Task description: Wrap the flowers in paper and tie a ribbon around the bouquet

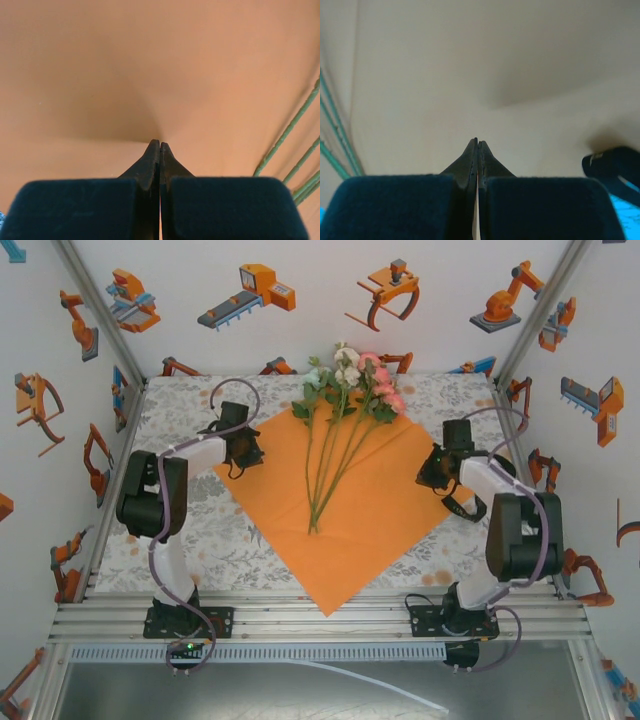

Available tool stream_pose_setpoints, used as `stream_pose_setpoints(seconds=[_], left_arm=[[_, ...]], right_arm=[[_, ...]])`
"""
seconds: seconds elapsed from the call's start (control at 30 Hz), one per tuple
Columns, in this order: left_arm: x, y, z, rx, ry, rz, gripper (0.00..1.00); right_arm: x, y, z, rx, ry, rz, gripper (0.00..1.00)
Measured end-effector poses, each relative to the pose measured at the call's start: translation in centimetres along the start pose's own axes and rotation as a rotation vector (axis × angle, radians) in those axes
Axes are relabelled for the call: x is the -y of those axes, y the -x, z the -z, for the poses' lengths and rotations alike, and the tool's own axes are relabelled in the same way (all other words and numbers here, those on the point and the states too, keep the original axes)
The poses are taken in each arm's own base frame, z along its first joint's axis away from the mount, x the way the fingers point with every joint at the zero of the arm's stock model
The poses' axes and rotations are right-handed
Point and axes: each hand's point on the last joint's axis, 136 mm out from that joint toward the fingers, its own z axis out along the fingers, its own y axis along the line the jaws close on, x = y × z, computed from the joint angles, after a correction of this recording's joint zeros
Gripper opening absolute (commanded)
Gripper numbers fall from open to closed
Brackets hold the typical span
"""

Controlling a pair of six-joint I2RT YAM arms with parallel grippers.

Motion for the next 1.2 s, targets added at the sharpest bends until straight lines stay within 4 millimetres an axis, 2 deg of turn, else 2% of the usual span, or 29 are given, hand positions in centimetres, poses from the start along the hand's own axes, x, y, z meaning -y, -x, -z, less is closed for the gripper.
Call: stream_pose_setpoints(seconds=[0.2,0.53,0.6,0.7,0.8,0.9,1.0,1.1,1.17,1.2], left_arm=[[-1.8,0.1,0.0,0.013,-0.015,0.1,0.0],[-5.6,-0.4,1.7,0.064,-0.01,0.259,0.0],[-6.1,-0.1,1.9,0.068,-0.006,0.276,0.05],[-7.0,0.5,2.0,0.075,0.0,0.296,0.18],[-7.3,1.2,2.9,0.088,-0.011,0.301,0.22],[-6.1,1.8,5.8,0.123,-0.075,0.297,0.24],[-4.1,1.3,10.6,0.176,-0.161,0.279,0.26],[-1.9,-0.9,15.5,0.202,-0.245,0.253,0.32],[-1.6,-3.7,17.7,0.185,-0.28,0.256,0.4],[-2.1,-5.2,18.2,0.169,-0.282,0.27,0.43]], right_arm=[[0.9,1.0,-3.9,-0.07,-0.053,-0.005,0.0],[-3.0,4.4,-7.2,-0.114,0.033,0.011,0.0],[-3.6,4.9,-7.7,-0.12,0.048,0.013,0.0],[-4.3,5.4,-8.1,-0.132,0.058,0.016,0.0],[-4.3,5.3,-7.7,-0.14,0.055,0.022,0.09],[-4.4,4.9,-5.2,-0.119,0.068,0.027,0.2],[-4.2,2.8,0.4,-0.073,0.106,0.026,0.29],[-4.2,0.1,6.7,0.002,0.17,0.028,0.39],[-3.8,-3.0,9.7,0.029,0.206,0.023,0.44],[-3.4,-4.8,10.3,0.022,0.214,0.021,0.47]])
